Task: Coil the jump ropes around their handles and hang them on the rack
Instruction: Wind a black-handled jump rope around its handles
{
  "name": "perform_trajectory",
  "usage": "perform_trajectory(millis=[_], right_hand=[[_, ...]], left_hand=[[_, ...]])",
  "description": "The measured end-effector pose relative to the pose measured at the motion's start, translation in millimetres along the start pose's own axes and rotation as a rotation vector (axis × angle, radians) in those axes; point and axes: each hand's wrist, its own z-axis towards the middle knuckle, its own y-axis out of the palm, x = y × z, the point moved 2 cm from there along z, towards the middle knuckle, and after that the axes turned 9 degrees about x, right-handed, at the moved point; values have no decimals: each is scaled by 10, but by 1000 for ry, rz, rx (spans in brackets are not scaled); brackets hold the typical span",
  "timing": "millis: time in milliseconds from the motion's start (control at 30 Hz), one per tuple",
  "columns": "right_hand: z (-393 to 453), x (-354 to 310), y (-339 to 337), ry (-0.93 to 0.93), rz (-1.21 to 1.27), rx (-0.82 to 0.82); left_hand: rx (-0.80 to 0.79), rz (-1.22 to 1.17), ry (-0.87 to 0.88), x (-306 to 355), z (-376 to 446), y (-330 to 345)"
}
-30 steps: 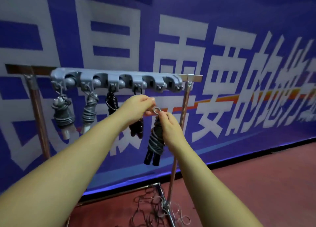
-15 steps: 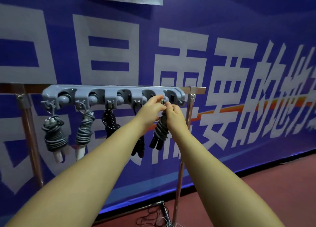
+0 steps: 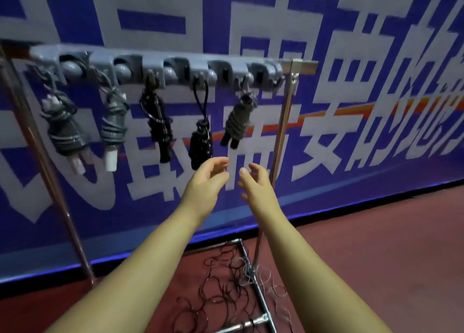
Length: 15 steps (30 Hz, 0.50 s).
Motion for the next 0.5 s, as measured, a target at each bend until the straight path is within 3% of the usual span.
perform_trajectory(millis=[167,333,500], right_hand=[[-634,1682,-33,263,-62,15],[-1557,3436,-195,689,-177,-62],[-2127,4590,-541,981,-310,-90]], left_hand=[[-59,63,-324,-1478,-658,76],[-267,253,-799,-3242,-1633,197],[-306,251,-1180,-4387,-2349,244]])
